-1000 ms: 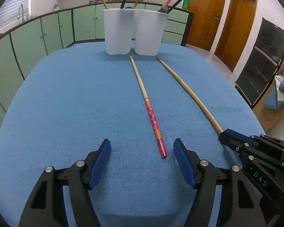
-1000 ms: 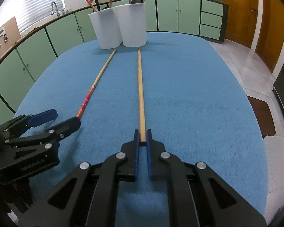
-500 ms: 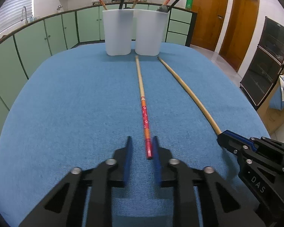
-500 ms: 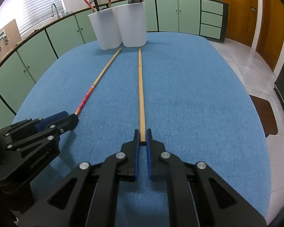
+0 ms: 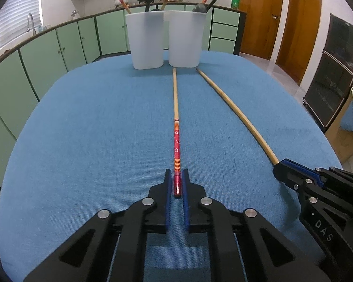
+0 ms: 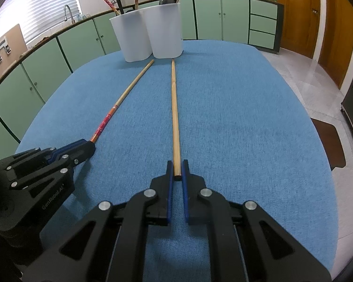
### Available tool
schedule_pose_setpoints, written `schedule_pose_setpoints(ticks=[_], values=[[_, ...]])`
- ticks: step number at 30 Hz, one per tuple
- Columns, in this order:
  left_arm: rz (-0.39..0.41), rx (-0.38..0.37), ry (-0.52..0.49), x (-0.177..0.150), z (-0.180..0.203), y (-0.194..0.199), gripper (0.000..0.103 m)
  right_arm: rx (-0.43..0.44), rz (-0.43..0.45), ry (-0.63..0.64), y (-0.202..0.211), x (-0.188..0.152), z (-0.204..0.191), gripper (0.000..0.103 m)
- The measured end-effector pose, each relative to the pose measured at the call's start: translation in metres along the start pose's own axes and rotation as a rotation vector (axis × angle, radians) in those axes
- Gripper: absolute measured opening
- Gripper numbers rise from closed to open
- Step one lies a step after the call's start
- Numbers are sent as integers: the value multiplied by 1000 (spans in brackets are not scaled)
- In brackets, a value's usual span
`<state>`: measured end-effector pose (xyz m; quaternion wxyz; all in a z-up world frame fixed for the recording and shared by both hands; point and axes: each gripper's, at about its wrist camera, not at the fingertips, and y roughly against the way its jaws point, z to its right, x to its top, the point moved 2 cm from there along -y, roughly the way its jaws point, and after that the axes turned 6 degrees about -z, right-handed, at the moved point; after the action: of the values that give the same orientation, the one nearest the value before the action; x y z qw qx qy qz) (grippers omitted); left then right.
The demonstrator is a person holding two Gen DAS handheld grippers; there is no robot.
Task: Organize utensils
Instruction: 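Grasp the plain wooden chopstick with the right tool while the left grasps the red chopstick, then lift both chopsticks and carry them toward the white holder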
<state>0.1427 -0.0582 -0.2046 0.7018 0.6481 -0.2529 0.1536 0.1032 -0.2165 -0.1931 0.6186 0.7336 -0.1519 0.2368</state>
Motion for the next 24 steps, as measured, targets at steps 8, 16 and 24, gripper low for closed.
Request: schedule_pose_setpoints(ticks=[8,16,24], values=[[12,-48,47,0,-9,3,5,47,13,-31,5,0,8,6],[77,-61,36,7,-17,40,5,53,74,-12,34,7,4,6],[198,-73,28,29,-27,90,5,64,187,9,85,31,1,6]])
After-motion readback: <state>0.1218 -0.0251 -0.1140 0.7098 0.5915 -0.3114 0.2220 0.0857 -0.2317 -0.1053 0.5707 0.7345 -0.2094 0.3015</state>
